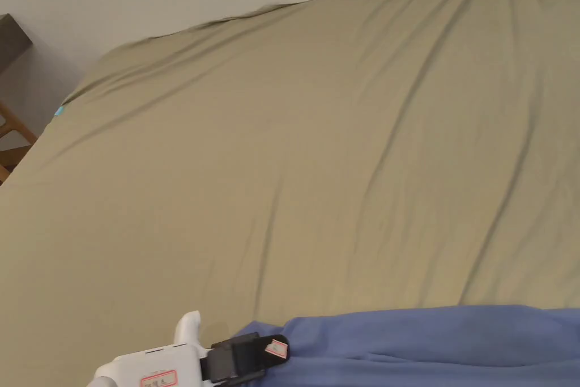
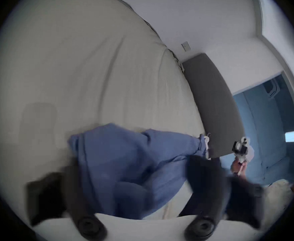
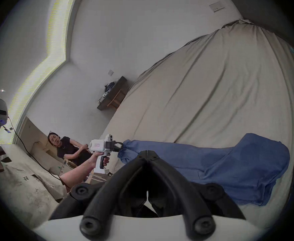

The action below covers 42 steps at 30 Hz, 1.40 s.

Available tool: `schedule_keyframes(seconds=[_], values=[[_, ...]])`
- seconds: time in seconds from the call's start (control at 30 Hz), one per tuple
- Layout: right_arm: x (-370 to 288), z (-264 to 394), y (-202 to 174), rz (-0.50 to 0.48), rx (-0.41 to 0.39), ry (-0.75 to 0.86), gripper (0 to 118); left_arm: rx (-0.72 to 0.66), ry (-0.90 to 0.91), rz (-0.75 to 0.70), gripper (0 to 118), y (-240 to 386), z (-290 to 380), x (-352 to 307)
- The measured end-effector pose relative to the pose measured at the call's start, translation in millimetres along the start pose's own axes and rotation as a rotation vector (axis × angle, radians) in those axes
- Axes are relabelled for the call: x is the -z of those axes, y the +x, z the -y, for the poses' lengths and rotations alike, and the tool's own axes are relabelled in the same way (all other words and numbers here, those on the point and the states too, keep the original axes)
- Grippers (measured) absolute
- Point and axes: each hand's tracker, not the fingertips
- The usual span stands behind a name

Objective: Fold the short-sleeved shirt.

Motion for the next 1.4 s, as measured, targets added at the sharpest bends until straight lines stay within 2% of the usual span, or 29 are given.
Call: schedule_keyframes(seconds=[0.03,0.07,0.1,0.13,0.23,0.27,0.37,0.4,0.47,0.6,0.73,0.83,0.9,1.03,1.13,1.27,1.3,1.33,1.37,1.4], values=[[2,0,0,0.004,-0.001,-0.004,2,0.044,-0.016,-0.061,22,3,3,7],[3,-1,-1,0.011,-0.001,-0.006,2,0.092,-0.026,-0.151,18,7,8,15],[3,-1,0,0.016,-0.001,-0.007,2,0.084,-0.029,-0.165,18,6,11,17],[1,-1,1,0.029,-0.004,-0.009,2,0.037,-0.003,-0.115,18,4,12,14],[-2,-4,-9,0.181,-0.078,-0.036,2,-0.018,0.072,-0.113,18,8,13,-5],[0,-5,-23,0.260,-0.135,-0.050,2,-0.001,0.094,-0.132,18,16,13,-14],[5,-5,-45,0.575,-0.309,-0.131,2,0.052,0.162,-0.156,18,42,7,-46],[7,-4,-50,0.677,-0.389,-0.154,2,0.058,0.183,-0.187,18,56,2,-57],[9,0,-54,0.774,-0.466,-0.167,2,0.070,0.231,-0.212,18,75,-6,-75],[-2,2,-54,0.683,-0.396,-0.125,2,0.033,0.297,-0.323,18,91,-27,-111],[-11,7,-52,0.714,-0.413,-0.114,2,-0.025,0.303,-0.438,18,106,-30,-127],[-15,10,-48,0.708,-0.407,-0.115,2,-0.015,0.262,-0.447,18,138,-20,-108],[-16,11,-47,0.693,-0.392,-0.112,2,0.006,0.213,-0.409,18,164,-13,-80],[-15,12,-43,0.666,-0.367,-0.111,2,0.001,0.137,-0.234,18,214,7,-3],[-13,13,-45,0.647,-0.370,-0.114,2,0.086,0.053,-0.272,18,228,14,65],[-13,13,-47,0.633,-0.376,-0.117,2,0.070,0.042,-0.414,19,214,27,144],[-13,13,-47,0.631,-0.380,-0.118,2,0.080,0.042,-0.455,32,206,30,158],[-13,13,-47,0.629,-0.382,-0.120,2,0.077,0.036,-0.480,65,197,33,168],[-13,13,-47,0.628,-0.384,-0.123,2,0.078,0.029,-0.465,92,190,36,171],[-13,13,-47,0.625,-0.385,-0.124,2,0.069,0.023,-0.389,108,187,38,168]])
